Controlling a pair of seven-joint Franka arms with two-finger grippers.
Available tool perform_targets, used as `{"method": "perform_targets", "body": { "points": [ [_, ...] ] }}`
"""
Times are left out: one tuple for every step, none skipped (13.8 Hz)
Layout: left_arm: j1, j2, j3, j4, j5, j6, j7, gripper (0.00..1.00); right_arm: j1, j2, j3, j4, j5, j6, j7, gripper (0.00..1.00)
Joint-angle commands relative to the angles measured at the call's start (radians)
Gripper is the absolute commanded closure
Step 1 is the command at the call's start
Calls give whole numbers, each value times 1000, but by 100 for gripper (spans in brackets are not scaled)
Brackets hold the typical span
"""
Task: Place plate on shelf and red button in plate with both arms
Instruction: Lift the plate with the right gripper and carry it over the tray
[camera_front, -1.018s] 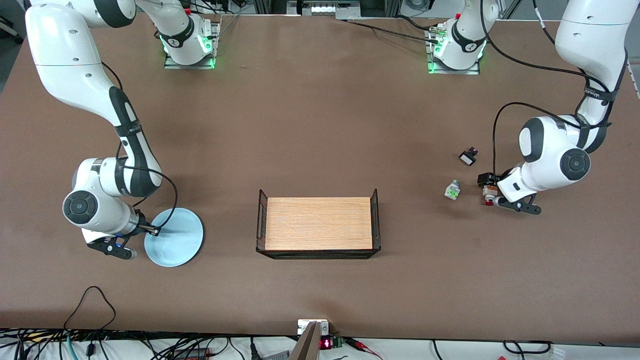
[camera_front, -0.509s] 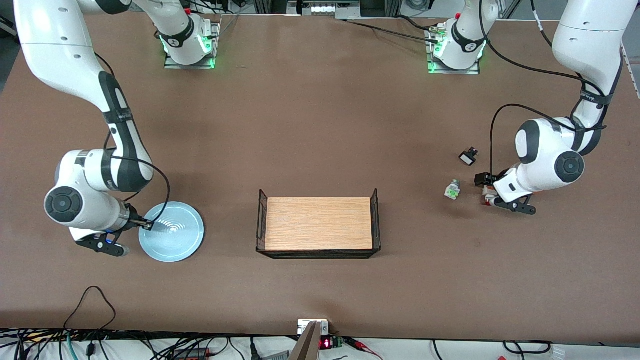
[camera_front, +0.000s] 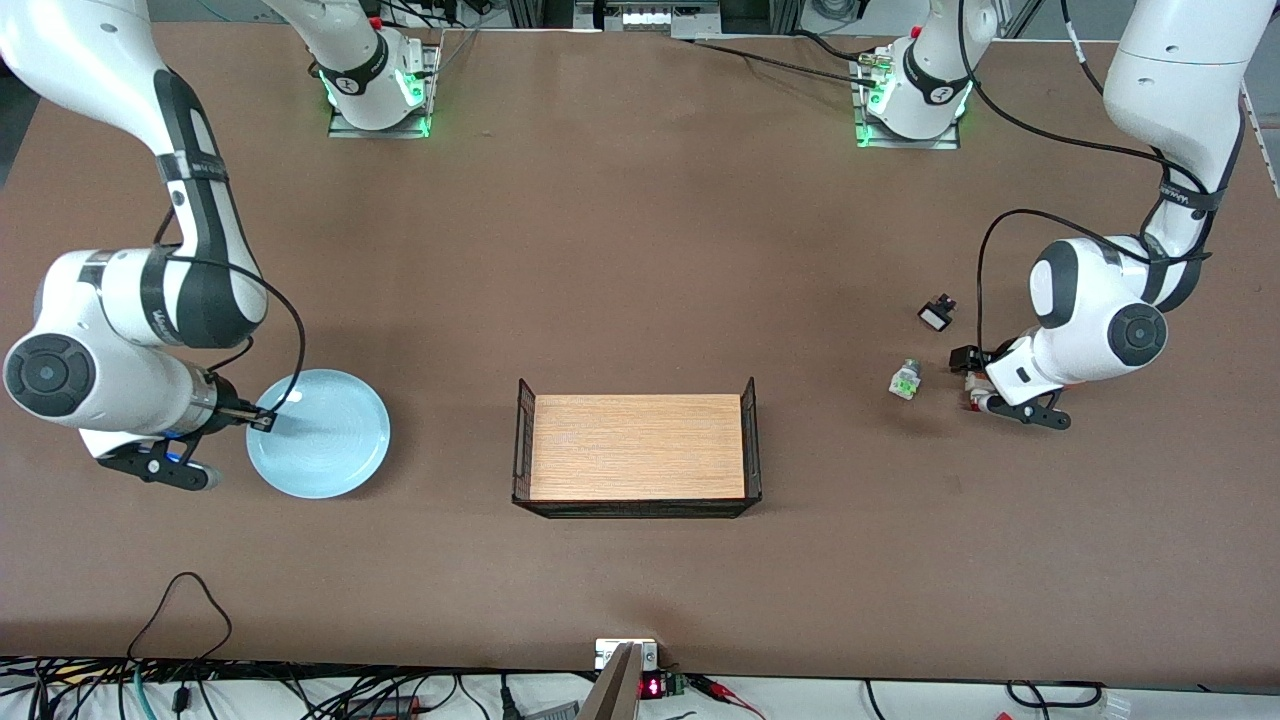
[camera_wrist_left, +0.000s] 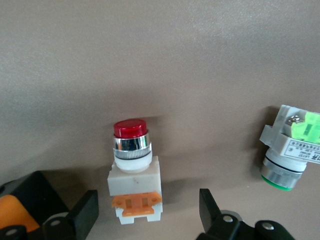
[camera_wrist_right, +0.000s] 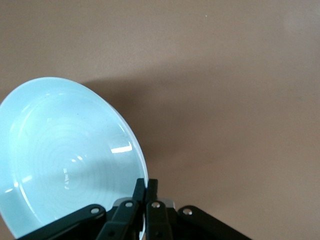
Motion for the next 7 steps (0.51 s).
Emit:
{"method": "perform_targets", "body": {
  "points": [
    [-9,21,1,19,24,5,10,14,-1,-74,13,-17,3,-61,-14,100],
    [-13,22,3,19,24,5,10,15,-1,-93,19,-15,3,-71,-16,100],
    [-13,22,3,19,24,3,10,16,-1,-101,17,-15,3,-83,-17,100],
    [-13,22,1,19,24,5,10,17,-1,-113,17,-14,3,-104,-20,100],
    [-13,22,1,19,24,3,10,19,0,-125,19,9,4,-120,-40,100],
    [-11,22,3,19,24,3,8,21,0,-128,22,66,6,-165,-55,100],
    [-11,22,3,21,24,3,8,22,-3,-127,39,113,6,-228,-71,100]
  ]
}}
